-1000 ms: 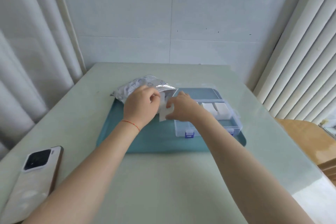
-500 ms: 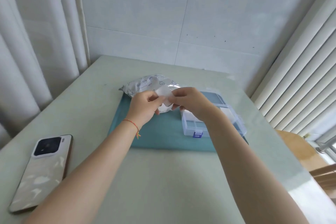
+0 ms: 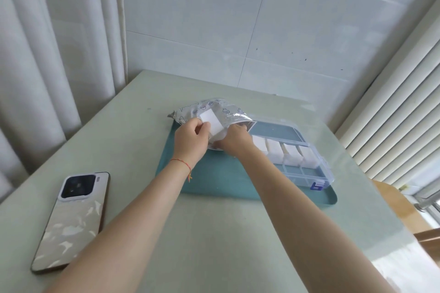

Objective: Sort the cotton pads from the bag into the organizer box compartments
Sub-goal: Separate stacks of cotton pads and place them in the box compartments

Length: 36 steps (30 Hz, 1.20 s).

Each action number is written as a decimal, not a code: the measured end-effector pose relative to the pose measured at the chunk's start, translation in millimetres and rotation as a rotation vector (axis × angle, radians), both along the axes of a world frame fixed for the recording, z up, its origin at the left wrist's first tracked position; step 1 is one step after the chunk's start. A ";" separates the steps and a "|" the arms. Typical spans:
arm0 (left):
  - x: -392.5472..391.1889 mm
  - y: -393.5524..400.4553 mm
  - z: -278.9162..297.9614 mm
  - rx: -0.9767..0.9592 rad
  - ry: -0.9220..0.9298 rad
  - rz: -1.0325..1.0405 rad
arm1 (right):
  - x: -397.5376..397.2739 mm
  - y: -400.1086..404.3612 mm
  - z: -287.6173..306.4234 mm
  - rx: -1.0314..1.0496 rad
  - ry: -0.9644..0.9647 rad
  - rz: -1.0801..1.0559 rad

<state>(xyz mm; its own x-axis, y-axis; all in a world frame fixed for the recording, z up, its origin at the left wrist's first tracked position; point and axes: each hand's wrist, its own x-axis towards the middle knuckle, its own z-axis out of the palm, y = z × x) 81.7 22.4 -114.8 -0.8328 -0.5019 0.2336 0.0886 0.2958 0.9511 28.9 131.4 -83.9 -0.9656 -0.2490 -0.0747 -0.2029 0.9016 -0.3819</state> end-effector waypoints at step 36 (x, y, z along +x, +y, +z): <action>-18.4 70.0 43.6 0.503 -0.143 -0.502 | -10.7 130.5 31.1 -0.923 -0.248 0.011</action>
<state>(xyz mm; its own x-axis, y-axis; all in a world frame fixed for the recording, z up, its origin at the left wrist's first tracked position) 63.2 92.4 -71.1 -0.9962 -0.0688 -0.0536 -0.0369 -0.2245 0.9738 18.3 261.9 -52.8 -0.9460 -0.3208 -0.0464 -0.0274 0.2217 -0.9747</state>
